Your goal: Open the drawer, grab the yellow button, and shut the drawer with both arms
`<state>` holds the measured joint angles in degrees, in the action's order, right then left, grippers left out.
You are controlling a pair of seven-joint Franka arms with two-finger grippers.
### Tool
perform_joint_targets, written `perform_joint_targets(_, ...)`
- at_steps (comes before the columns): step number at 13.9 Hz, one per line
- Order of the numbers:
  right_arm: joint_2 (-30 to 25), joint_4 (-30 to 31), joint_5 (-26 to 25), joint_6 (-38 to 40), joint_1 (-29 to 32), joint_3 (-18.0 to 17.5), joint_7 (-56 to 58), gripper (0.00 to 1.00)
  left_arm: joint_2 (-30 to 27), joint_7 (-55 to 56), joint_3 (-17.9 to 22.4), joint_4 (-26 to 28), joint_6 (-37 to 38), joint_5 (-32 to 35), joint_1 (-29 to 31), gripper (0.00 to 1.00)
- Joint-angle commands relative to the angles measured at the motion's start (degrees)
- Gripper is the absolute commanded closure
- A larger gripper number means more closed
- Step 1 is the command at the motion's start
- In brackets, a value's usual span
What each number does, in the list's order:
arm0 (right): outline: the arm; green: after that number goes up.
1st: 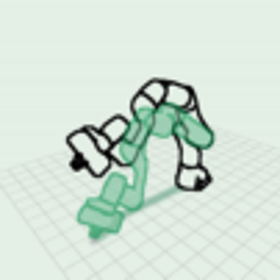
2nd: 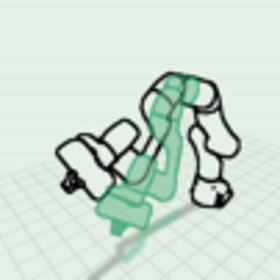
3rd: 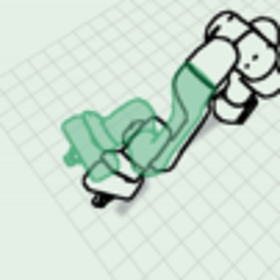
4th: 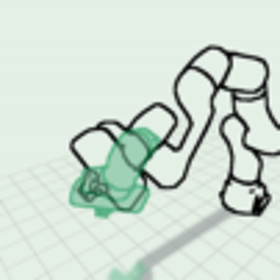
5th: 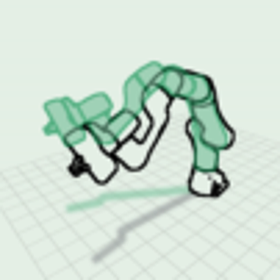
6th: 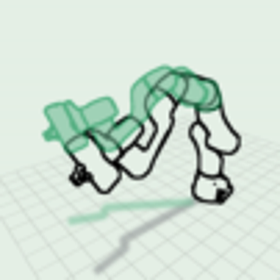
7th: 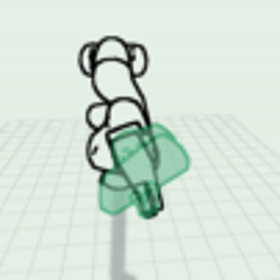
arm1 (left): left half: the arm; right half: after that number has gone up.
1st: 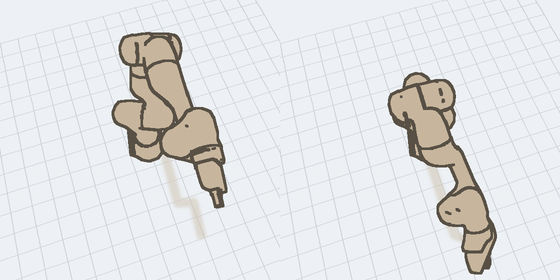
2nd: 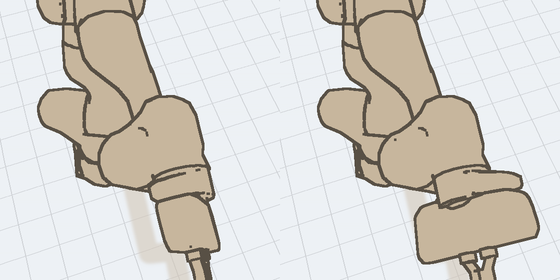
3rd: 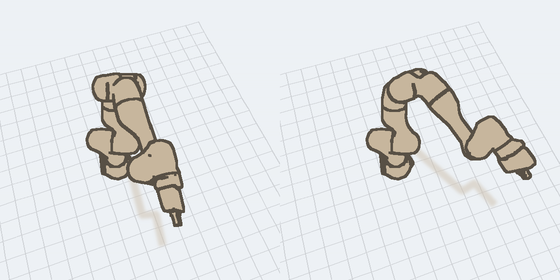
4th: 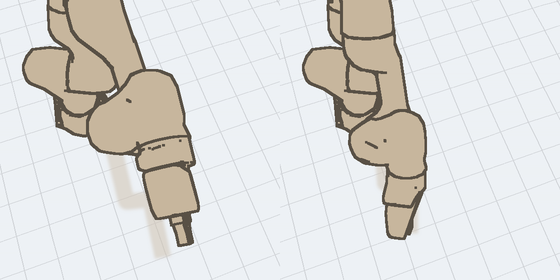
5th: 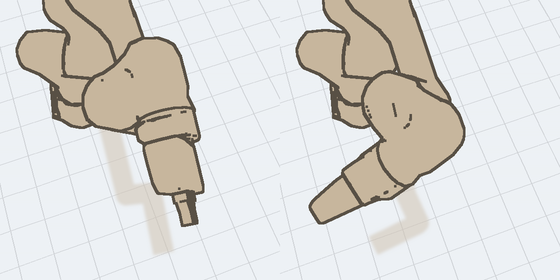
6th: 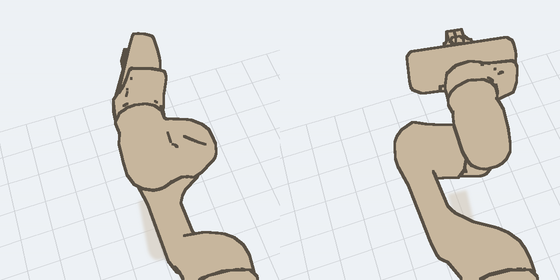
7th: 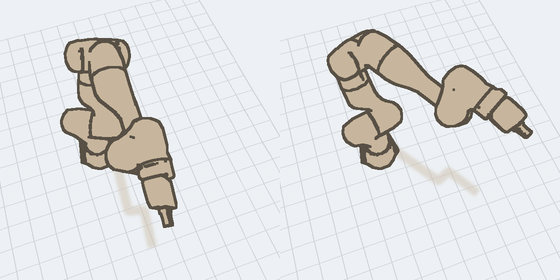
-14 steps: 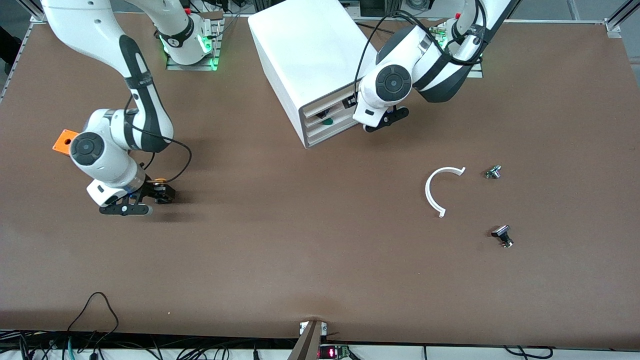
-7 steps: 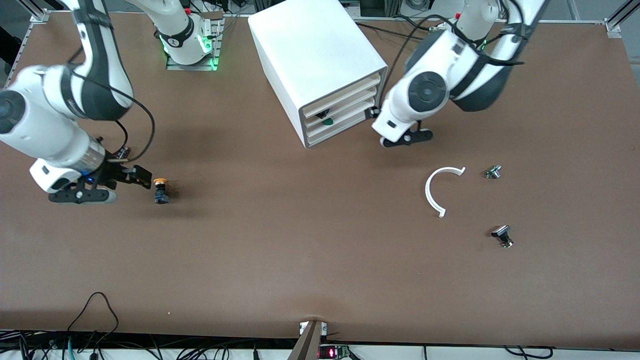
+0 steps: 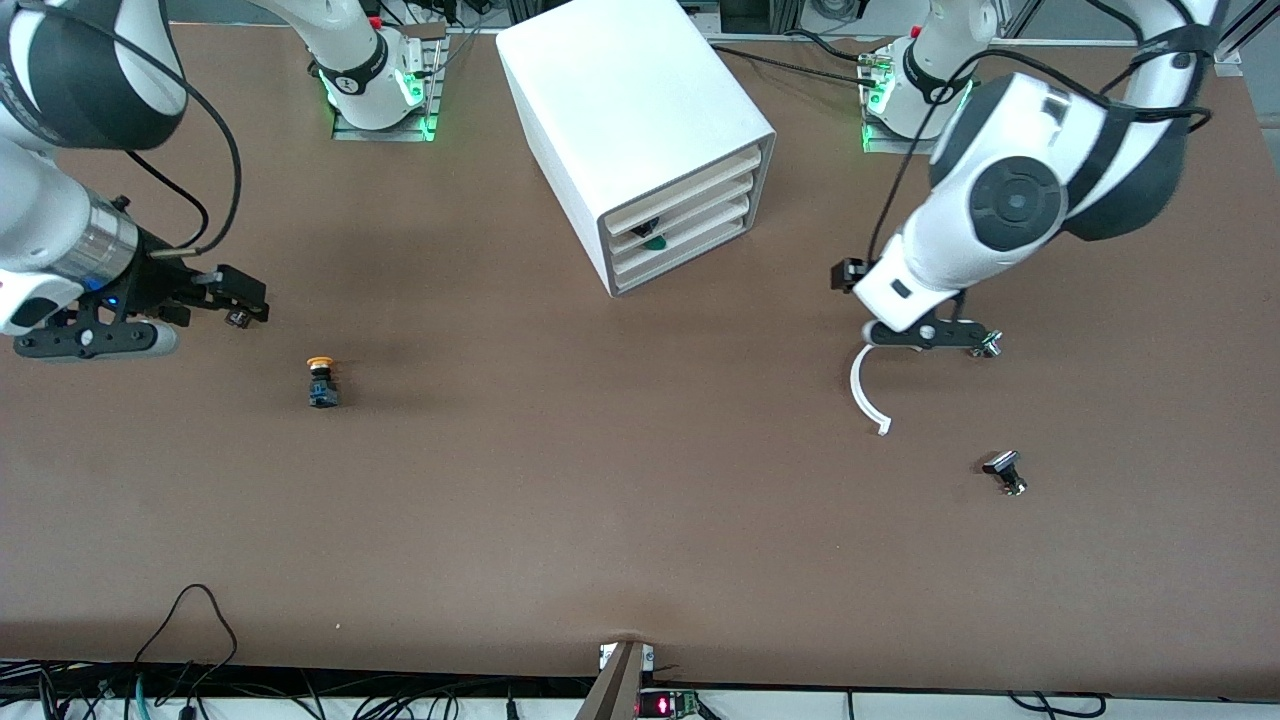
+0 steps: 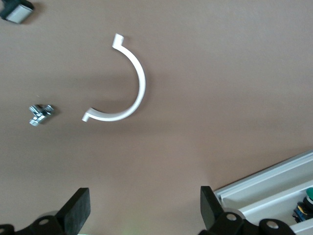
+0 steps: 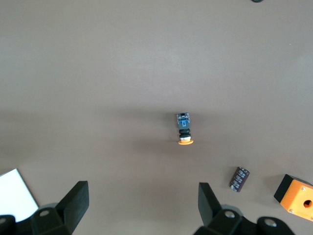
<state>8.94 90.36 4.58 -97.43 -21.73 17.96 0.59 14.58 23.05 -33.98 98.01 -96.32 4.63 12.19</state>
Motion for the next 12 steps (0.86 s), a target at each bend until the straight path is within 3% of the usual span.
perform_joint_targets(1, -1.5, -4.2, -2.5, 5.6, 0.5, -2.1, -0.5, 0.01, -0.3, -6.5, -0.6, -3.7, 2.1, 1.3, 3.3, 0.01)
perform_joint_targets(2, -1.6, -6.3, -3.1, 8.7, 2.9, -4.3, -3.1, 0.01, -0.2, -7.0, -0.3, -6.2, 3.7, 1.3, 3.4, 0.01)
perform_joint_targets(5, -3.7, -7.2, -4.8, 11.2, 11.7, -15.4, -8.8, 0.01, 0.2, -14.8, 0.3, -13.4, 8.8, 4.4, 5.3, 0.01)
perform_joint_targets(7, -5.1, -7.1, -4.8, 11.7, 17.6, -20.6, -8.7, 0.01, -0.7, -22.7, 3.2, -13.8, 8.5, 4.2, 5.3, 0.01)
perform_joint_targets(9, -6.6, -6.9, -4.8, 13.3, 20.5, -22.4, -8.1, 0.01, -4.4, -23.9, 10.2, -11.5, 6.6, 3.2, 1.6, 0.01)
perform_joint_targets(12, -8.8, -6.7, -4.5, 15.4, 21.0, -23.0, -8.0, 0.01, -11.5, -24.3, 22.9, -2.1, -3.3, -2.6, -5.7, 0.01)
